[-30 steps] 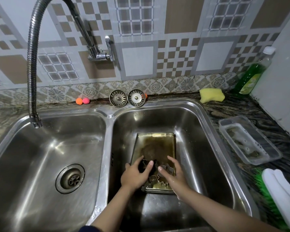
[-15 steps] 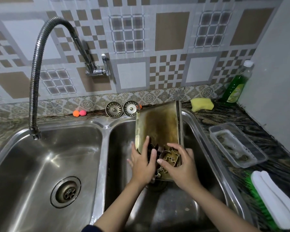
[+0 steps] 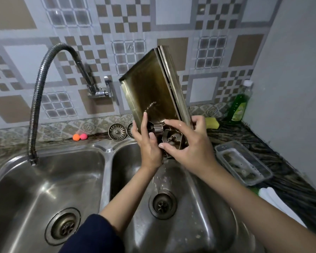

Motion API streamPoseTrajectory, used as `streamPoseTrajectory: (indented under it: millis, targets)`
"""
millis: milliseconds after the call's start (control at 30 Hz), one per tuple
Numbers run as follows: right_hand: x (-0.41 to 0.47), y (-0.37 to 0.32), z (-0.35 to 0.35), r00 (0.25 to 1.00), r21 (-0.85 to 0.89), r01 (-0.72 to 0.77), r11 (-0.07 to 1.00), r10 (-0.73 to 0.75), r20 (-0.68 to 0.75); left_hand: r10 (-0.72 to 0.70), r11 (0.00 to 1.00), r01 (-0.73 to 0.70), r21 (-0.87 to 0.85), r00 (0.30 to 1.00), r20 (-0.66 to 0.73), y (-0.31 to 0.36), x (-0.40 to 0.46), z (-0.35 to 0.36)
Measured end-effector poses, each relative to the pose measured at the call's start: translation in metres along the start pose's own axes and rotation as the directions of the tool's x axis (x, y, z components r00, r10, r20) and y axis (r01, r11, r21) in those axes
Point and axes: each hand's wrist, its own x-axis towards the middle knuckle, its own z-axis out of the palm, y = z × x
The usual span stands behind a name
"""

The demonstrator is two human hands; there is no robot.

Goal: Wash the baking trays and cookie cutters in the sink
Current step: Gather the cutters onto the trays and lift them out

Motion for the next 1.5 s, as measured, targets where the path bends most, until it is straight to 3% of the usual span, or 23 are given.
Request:
streamPoseTrajectory:
  millis: [567,700,800,900,1100,1200,1300,1500]
  targets:
    - [-0.004,-0.033,-0.029,0.996,-0.070,0.087,0.994,-0.088,-0.016,0.045,0.997,-0.049,-0.060,0.997,-0.064,0.034,-0.011,-0.005]
    - [-0.018,-0.044,-0.036,0.997,0.000,0.059,0.998,-0.059,-0.049,0.051,0.999,-0.050,0.018,0.998,-0.039,0.055,-0.026,-0.020]
    - [-0.034,-0.048,-0.038,0.996,0.137,-0.059,0.989,0.068,-0.063,-0.035,0.984,0.030,0.177,0.999,0.022,0.072,-0.039,-0.038]
    - [-0.059,-0.053,-0.030,0.972,0.322,-0.228,0.919,0.236,0.013,-0.126,0.885,0.085,0.457,0.990,0.059,0.086,-0.061,-0.063]
    - [-0.121,-0.075,0.005,0.866,0.538,-0.500,0.678,0.392,0.310,-0.449,0.521,0.267,0.811,0.893,-0.005,0.095,-0.111,-0.121]
    - [-0.147,-0.091,0.025,0.806,0.516,-0.587,0.624,0.386,0.449,-0.555,0.397,0.336,0.854,0.829,-0.068,0.093,-0.134,-0.153]
    - [-0.163,-0.119,0.044,0.759,0.506,-0.636,0.582,0.353,0.548,-0.614,0.333,0.407,0.851,0.779,-0.132,0.092,-0.154,-0.191]
    - [-0.180,-0.195,0.099,0.720,0.521,-0.656,0.545,0.245,0.650,-0.611,0.228,0.504,0.833,0.740,-0.281,0.100,-0.172,-0.286]
